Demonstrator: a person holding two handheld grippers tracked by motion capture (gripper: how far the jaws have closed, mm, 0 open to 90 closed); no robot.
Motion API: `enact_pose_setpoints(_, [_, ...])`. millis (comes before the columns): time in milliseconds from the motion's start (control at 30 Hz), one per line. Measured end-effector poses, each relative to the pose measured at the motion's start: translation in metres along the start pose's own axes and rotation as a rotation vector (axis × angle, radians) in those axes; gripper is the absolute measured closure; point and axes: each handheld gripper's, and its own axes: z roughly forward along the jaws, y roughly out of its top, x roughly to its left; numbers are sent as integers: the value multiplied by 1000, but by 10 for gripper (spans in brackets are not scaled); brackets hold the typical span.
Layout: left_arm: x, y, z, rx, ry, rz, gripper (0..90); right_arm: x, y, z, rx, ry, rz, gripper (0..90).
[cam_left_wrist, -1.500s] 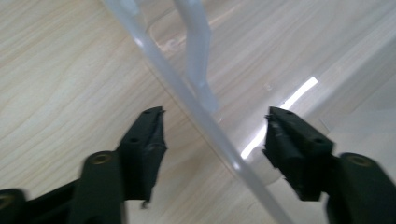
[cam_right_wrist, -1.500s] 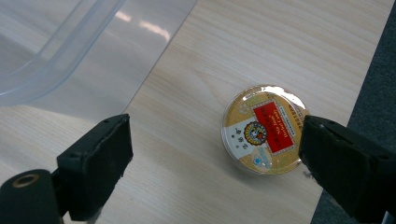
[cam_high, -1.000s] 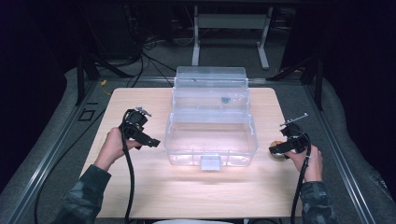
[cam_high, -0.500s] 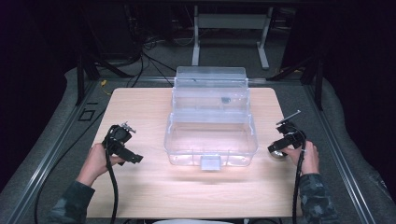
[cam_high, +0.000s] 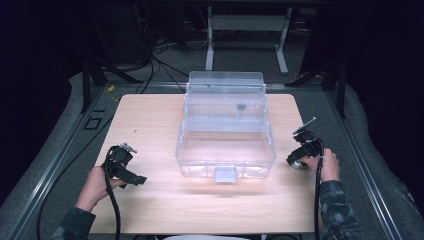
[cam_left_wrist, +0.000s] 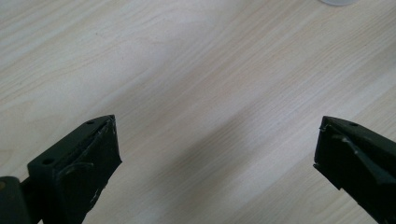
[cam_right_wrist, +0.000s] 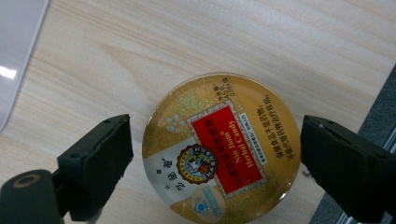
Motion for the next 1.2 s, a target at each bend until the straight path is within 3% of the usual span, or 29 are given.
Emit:
enact_pose_setpoints(367, [3, 0, 0, 10, 8, 6, 2, -1, 6, 2, 70, -6, -19, 191])
enact_pose_setpoints(700, [6, -1, -2, 11, 12, 1, 2, -3, 6, 2, 63, -2, -37, 198])
enact_pose_setpoints(1200, [9, 1, -10, 33, 32, 15, 6, 7, 4, -29, 54, 7, -83, 198])
